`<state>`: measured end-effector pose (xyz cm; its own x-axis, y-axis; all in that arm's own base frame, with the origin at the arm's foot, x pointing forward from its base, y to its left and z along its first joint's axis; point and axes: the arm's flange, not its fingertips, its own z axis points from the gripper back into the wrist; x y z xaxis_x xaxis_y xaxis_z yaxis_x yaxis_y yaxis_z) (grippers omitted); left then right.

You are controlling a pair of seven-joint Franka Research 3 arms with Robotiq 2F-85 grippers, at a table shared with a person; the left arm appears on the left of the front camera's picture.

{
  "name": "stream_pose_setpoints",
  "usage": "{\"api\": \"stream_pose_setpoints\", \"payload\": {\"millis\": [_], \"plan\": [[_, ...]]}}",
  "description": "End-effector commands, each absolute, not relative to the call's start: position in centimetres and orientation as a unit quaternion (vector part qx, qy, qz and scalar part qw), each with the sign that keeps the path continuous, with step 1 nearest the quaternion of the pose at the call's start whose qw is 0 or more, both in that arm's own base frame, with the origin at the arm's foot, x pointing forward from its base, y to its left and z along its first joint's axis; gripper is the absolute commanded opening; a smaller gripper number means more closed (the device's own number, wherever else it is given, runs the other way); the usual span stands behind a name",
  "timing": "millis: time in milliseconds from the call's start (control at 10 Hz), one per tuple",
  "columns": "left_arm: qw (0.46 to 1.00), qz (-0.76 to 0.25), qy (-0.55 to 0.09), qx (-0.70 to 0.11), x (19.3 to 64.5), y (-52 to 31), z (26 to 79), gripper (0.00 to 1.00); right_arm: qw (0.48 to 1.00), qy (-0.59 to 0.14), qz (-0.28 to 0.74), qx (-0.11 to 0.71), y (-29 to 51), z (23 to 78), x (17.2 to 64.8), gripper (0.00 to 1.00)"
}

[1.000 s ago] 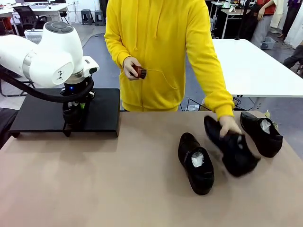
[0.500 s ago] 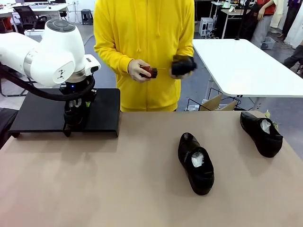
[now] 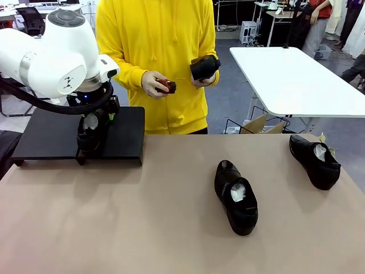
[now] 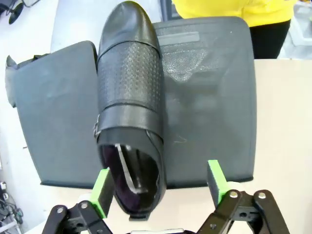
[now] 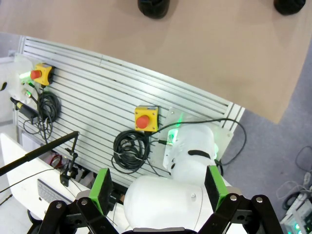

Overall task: Organize the shoes by placing them on the stand.
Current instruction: Place the Shoe from the middle of the table onto the Shoes Stand, then pick up one Shoe and place it in the middle of the table.

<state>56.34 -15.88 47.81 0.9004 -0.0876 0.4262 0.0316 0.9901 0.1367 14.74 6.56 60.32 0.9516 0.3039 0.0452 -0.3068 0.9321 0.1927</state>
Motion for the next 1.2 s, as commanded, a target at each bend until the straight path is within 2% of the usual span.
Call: {"api": "stream_pose_setpoints", "payload": {"millis": [0, 800, 1000, 1100], "plan": [[0.974, -0.035, -0.211, 0.068, 57.4, -15.9, 47.0, 1.00, 0.981, -0.006, 0.164, 0.106, 6.6, 60.2, 14.7, 1.00], [0.975, -0.033, -0.212, 0.064, 57.2, -16.0, 46.5, 1.00, 0.981, -0.006, 0.164, 0.106, 6.6, 60.2, 14.7, 1.00], [0.951, -0.080, -0.294, 0.047, 54.3, -19.6, 52.6, 1.00, 0.981, -0.006, 0.164, 0.106, 6.6, 60.2, 14.7, 1.00], [0.947, -0.090, -0.307, 0.039, 52.1, -20.9, 54.7, 1.00, 0.981, -0.006, 0.164, 0.106, 6.6, 60.2, 14.7, 1.00]]}}
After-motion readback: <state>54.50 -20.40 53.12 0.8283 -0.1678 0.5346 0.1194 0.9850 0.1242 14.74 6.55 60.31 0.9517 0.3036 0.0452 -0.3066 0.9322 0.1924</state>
